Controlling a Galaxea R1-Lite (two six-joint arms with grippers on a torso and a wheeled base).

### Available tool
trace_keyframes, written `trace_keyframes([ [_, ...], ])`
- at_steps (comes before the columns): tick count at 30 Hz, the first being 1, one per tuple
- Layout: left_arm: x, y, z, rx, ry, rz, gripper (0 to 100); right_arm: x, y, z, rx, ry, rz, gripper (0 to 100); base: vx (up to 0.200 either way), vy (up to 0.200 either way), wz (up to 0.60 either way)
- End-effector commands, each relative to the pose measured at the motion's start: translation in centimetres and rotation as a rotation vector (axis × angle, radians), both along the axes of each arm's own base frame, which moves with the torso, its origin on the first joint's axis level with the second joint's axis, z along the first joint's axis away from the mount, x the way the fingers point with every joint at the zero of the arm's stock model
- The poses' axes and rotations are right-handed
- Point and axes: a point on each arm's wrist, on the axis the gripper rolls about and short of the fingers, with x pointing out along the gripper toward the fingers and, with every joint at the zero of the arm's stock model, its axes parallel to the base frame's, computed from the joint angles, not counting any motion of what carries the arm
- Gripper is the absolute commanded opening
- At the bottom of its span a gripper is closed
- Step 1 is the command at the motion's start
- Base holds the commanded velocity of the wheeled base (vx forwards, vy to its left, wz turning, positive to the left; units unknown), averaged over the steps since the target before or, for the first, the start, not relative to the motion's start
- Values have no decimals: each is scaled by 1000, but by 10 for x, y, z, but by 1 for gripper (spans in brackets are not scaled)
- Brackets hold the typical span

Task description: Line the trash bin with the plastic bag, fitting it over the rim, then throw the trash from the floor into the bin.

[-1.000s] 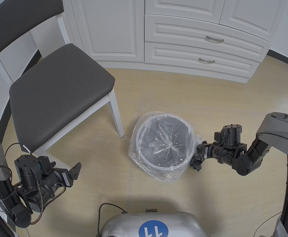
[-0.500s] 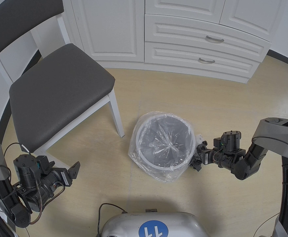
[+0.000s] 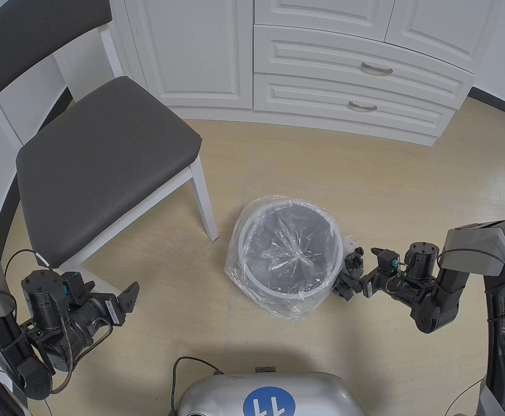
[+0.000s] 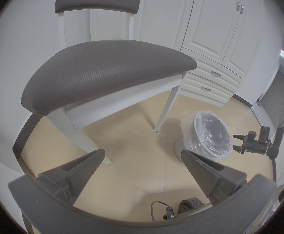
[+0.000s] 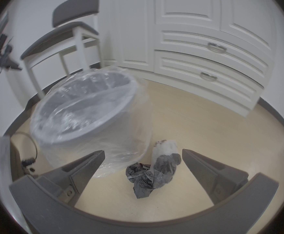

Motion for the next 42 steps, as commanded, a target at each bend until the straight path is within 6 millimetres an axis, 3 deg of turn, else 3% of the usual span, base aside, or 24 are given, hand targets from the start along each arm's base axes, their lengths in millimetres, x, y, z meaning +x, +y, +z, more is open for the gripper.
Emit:
trace_keyframes([
  [1,-9,1,12,-7,-51,8,100,1,-4,-35,-91,34,161,100,0,0,0],
  [3,-11,3,17,-6,-78,38,100,0,-5,-35,-106,17,252,100,0,0,0],
  [9,-13,3,22,-9,-96,40,100,6,-12,-37,-159,-25,317,100,0,0,0],
  [21,-13,-6,17,-4,-73,-1,100,22,3,-37,-166,-40,412,100,0,0,0],
  [32,-11,-23,-6,34,27,-76,100,30,9,-33,-136,-78,472,100,0,0,0],
  [33,-11,-23,-6,34,27,-76,100,30,10,-33,-137,-79,476,0,0,0,0],
  [42,-11,-23,-6,33,25,-77,100,31,9,-34,-132,-71,471,0,0,0,0],
])
